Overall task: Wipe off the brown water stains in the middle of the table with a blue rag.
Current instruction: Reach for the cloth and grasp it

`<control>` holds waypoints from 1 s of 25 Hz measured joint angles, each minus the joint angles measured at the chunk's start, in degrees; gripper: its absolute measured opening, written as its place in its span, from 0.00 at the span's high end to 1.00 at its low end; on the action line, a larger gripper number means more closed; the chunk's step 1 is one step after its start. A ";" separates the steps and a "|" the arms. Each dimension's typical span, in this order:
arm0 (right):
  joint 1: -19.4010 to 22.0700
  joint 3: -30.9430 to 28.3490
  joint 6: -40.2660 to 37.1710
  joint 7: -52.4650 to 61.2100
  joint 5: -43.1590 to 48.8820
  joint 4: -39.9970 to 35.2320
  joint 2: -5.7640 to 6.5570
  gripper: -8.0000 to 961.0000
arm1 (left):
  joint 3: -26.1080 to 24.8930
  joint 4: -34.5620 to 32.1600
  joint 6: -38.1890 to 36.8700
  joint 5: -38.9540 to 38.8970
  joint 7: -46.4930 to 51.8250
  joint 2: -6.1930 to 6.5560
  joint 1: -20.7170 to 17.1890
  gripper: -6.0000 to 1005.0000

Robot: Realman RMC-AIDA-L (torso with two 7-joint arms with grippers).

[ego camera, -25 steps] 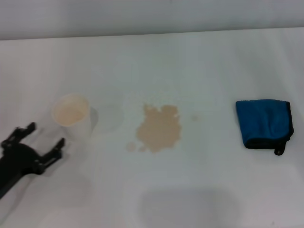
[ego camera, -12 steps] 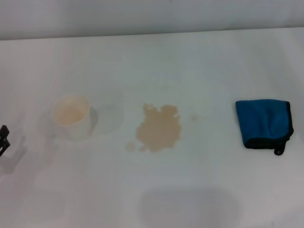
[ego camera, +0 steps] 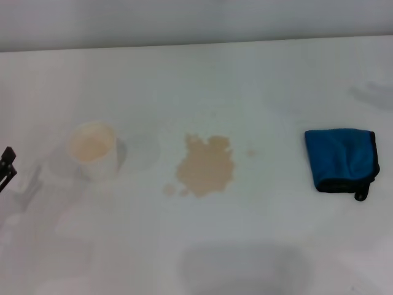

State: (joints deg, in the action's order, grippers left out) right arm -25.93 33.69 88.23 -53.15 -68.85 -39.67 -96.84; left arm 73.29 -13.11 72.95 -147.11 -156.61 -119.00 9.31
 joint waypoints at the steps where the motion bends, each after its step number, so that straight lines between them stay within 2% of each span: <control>1: -0.91 0.10 2.31 1.58 3.65 -2.79 -0.20 0.14 | 0.00 -0.02 0.06 0.00 0.00 0.01 0.21 0.13; 2: -1.61 0.25 4.37 3.00 7.03 -5.40 -0.60 0.14 | 0.00 -0.04 0.18 -0.01 -0.01 0.04 0.37 0.13; 3: -2.17 0.50 6.32 4.53 11.05 -9.00 -1.52 0.14 | 0.00 -0.06 0.37 -0.02 -0.01 0.11 0.56 0.13; 5: -2.87 1.48 9.66 7.51 19.20 -17.22 -4.43 0.14 | 0.00 -0.08 0.63 -0.02 -0.01 0.17 0.83 0.13; 6: -3.01 1.99 10.26 8.66 23.01 -21.02 -5.96 0.14 | 0.00 -0.08 0.72 -0.02 -0.01 0.18 0.96 0.13; 9: -3.24 4.61 11.05 11.46 34.95 -31.97 -11.78 0.14 | -0.01 -0.08 0.79 -0.03 -0.01 0.19 1.09 0.13; 11: -3.37 6.43 10.81 12.07 41.18 -36.64 -15.28 0.14 | 0.00 -0.08 0.80 -0.03 -0.06 0.18 1.15 0.13; 13: -3.46 9.00 10.28 12.67 45.47 -39.49 -18.06 0.15 | 0.01 -0.08 0.81 -0.03 -0.17 0.17 1.18 0.13; 15: -2.78 13.35 9.12 14.89 46.52 -39.86 -18.75 0.15 | 0.01 -0.23 0.82 -0.02 -0.21 0.17 1.16 0.13; 18: -0.91 21.39 5.50 19.59 46.08 -39.53 -18.54 0.15 | 0.01 -0.67 1.21 -0.02 -0.41 0.18 0.87 0.13; 25: 0.49 31.38 -1.16 26.17 45.99 -36.81 -18.61 0.15 | 0.00 -0.72 2.17 0.10 -1.06 0.17 0.61 0.13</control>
State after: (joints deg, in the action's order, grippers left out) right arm -25.45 65.07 87.07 -26.98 -22.86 -76.48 -115.45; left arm 73.30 -13.83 75.11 -147.01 -157.67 -118.83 9.92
